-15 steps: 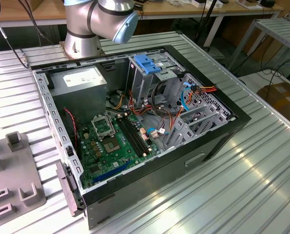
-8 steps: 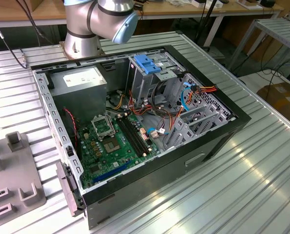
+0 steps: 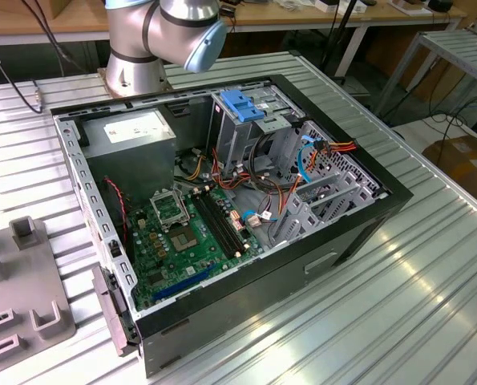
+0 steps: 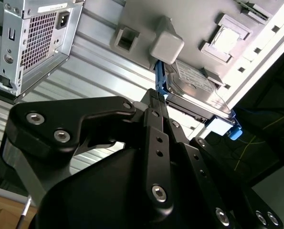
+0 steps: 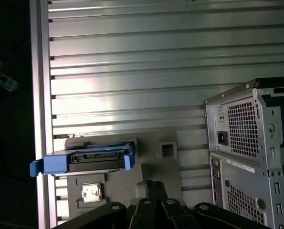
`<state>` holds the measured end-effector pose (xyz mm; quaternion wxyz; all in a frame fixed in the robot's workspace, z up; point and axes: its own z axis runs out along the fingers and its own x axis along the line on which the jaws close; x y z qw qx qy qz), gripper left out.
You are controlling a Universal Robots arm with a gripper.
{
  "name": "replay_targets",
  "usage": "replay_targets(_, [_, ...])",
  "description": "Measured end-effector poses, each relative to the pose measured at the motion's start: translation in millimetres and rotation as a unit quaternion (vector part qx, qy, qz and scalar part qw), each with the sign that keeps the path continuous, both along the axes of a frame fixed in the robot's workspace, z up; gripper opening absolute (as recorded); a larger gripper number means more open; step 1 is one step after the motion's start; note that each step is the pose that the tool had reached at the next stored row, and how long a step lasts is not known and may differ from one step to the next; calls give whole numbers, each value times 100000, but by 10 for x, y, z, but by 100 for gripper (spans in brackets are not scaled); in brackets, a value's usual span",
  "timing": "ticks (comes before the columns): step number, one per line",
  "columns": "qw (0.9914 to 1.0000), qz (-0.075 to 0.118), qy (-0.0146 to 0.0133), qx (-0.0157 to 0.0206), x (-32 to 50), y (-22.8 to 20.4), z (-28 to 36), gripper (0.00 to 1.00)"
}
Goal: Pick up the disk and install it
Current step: 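Reach for the disk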
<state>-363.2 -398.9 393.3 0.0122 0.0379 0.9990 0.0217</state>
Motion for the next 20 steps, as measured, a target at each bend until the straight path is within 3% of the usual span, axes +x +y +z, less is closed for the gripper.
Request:
replay_targets(5, [100000,-6,-4,3,-145,0,-1,10])
replay_targets(13, [100000,-41,52,-9,-306,19,-21,10])
replay_targets(17, [99998,-37,387,-468,-427,50,-60,10])
replay_targets(20, [99995,-37,806,-583,-494,65,-76,10])
